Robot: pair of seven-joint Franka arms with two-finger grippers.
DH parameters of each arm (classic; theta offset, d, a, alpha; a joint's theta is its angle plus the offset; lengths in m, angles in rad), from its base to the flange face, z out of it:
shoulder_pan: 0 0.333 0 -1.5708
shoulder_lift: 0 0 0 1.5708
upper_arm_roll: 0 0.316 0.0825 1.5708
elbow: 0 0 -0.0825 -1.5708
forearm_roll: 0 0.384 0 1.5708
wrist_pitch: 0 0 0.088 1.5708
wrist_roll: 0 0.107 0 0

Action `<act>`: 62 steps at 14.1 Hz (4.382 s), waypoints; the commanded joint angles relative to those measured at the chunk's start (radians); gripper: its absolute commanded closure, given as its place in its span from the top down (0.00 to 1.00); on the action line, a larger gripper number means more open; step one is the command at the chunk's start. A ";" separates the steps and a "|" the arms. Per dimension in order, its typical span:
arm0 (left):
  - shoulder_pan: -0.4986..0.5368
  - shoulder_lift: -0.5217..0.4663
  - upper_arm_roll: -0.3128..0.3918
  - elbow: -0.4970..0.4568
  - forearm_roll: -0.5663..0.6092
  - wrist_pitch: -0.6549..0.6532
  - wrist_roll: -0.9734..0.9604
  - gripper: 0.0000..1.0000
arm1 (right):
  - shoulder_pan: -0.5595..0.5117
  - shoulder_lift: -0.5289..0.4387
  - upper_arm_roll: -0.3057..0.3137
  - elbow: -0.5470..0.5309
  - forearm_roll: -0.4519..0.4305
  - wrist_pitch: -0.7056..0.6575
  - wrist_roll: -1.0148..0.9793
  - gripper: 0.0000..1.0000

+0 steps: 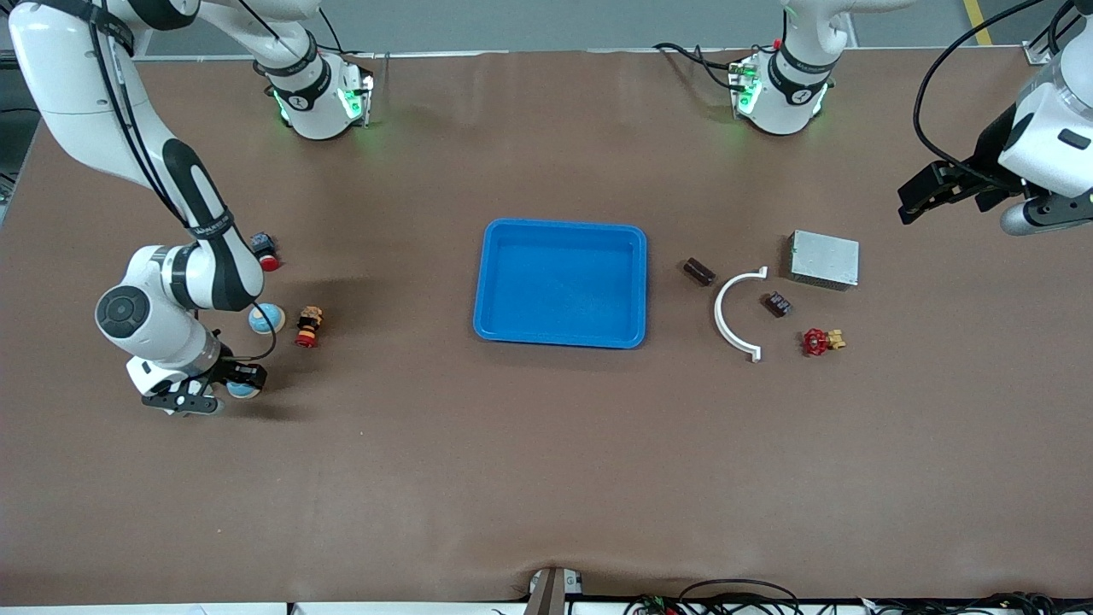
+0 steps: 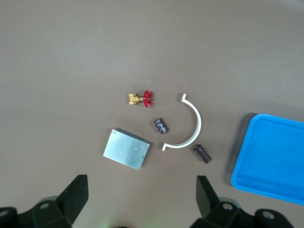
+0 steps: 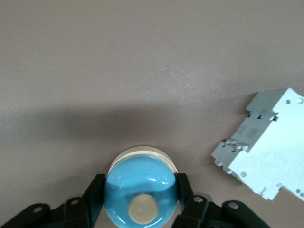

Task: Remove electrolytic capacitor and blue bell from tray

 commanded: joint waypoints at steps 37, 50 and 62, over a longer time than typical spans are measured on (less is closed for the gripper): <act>-0.003 -0.020 -0.016 0.022 -0.047 -0.053 0.001 1.00 | 0.008 0.020 0.022 0.023 -0.014 0.005 0.056 1.00; -0.003 -0.007 -0.026 0.024 -0.021 -0.024 0.018 1.00 | 0.014 -0.147 0.020 0.074 -0.027 -0.324 -0.010 1.00; 0.004 -0.072 -0.029 -0.018 0.013 -0.062 0.055 1.00 | 0.069 -0.489 0.029 0.180 0.045 -0.827 0.028 1.00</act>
